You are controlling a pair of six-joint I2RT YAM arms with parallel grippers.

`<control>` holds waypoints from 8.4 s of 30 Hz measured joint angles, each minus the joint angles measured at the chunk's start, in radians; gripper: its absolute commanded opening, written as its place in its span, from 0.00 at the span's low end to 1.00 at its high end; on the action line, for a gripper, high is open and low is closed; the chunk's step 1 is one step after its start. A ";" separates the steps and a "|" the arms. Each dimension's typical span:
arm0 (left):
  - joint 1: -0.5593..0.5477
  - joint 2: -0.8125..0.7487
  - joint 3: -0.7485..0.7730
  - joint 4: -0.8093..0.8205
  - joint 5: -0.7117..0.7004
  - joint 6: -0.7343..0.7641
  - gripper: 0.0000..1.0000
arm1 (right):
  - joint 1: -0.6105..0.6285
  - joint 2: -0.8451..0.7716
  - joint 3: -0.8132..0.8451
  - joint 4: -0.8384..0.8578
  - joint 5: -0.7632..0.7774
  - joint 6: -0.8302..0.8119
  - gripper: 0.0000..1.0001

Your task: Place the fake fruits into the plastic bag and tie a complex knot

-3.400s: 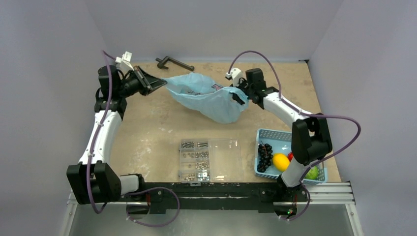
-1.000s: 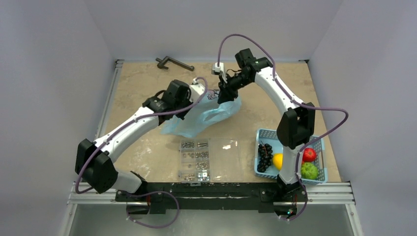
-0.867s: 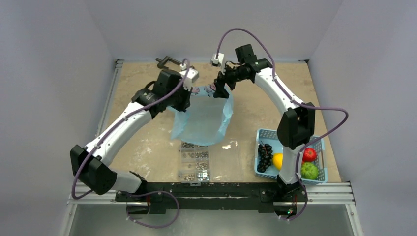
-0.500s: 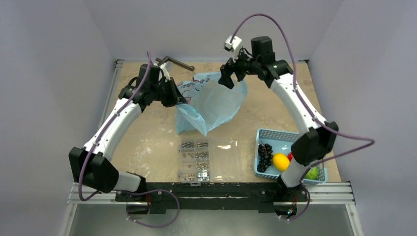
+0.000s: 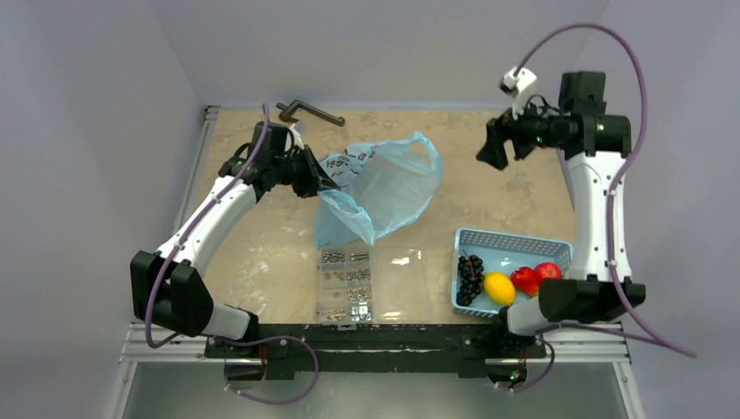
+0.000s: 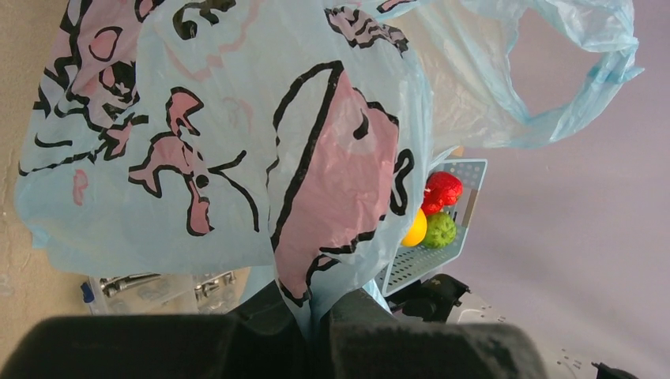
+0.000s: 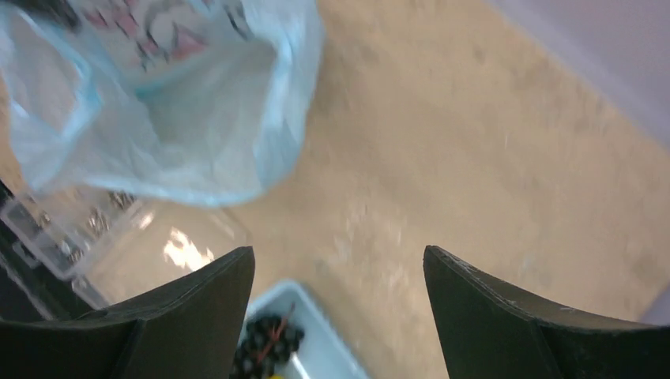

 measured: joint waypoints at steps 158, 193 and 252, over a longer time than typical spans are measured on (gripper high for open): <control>0.110 0.162 -0.136 0.157 0.257 -0.092 0.00 | -0.098 -0.224 -0.916 0.328 0.464 0.125 0.88; 0.110 0.130 -0.136 0.147 0.240 -0.077 0.00 | 0.117 -0.345 -0.637 0.546 0.252 0.192 0.39; 0.129 0.158 -0.097 0.110 0.219 -0.019 0.00 | -0.297 -0.098 -0.669 0.393 0.389 0.143 0.70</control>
